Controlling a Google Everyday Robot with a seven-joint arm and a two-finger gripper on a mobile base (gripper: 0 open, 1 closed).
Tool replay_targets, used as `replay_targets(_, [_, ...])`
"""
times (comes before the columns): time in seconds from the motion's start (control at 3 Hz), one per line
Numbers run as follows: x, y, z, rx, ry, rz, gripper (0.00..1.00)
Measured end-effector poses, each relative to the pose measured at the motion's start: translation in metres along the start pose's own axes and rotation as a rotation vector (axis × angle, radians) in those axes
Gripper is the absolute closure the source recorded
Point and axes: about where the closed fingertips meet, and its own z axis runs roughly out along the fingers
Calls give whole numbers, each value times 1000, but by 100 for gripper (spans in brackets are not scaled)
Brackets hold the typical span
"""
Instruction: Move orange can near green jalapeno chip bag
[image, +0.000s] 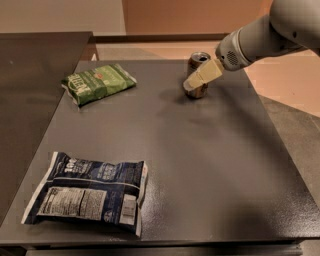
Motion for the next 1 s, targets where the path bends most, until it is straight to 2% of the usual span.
replay_targets(0.33, [-2, -2, 5, -6, -4, 0, 18])
replay_targets(1.0, [-4, 3, 2, -33, 1, -13, 65])
